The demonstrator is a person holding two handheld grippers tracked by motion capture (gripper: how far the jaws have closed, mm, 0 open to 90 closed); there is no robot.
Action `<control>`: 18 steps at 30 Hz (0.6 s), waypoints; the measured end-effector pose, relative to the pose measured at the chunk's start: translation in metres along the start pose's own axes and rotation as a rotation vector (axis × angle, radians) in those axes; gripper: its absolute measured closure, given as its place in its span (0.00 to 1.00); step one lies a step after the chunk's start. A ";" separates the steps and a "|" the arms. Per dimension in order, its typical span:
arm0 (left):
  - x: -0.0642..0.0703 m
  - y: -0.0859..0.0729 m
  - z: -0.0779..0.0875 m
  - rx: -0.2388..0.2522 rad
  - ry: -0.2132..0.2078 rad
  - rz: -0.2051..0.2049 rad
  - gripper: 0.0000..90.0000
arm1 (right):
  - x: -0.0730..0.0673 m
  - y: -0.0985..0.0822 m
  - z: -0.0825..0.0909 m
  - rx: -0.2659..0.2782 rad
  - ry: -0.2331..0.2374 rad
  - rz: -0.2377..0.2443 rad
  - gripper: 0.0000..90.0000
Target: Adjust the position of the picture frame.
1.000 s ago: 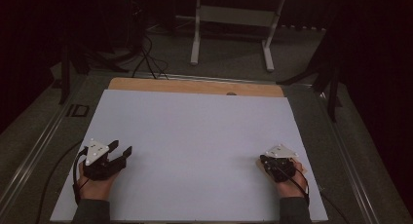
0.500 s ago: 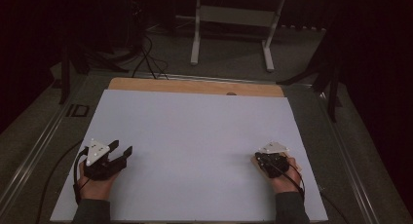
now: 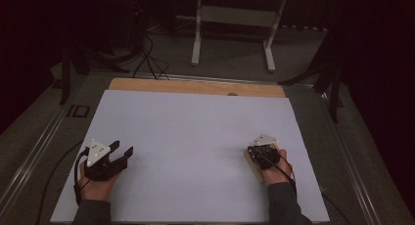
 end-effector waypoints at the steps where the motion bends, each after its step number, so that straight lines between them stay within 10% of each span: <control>1: 0.000 0.000 0.000 0.000 0.000 -0.001 0.49 | 0.000 0.002 -0.001 -0.002 0.001 0.002 1.00; 18: 0.000 0.001 0.001 0.009 -0.001 0.001 0.49 | 0.013 0.040 -0.028 -0.015 -0.039 -0.046 1.00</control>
Point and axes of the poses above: each handheld gripper's, and its own axes: z roughly backward along the jaws, y roughly out of its top, x roughly to its right, the point moved 5 cm from there along -z, roughly forward along the jaws, and after that the axes turned 11 degrees about -x, right-handed, at the moved point
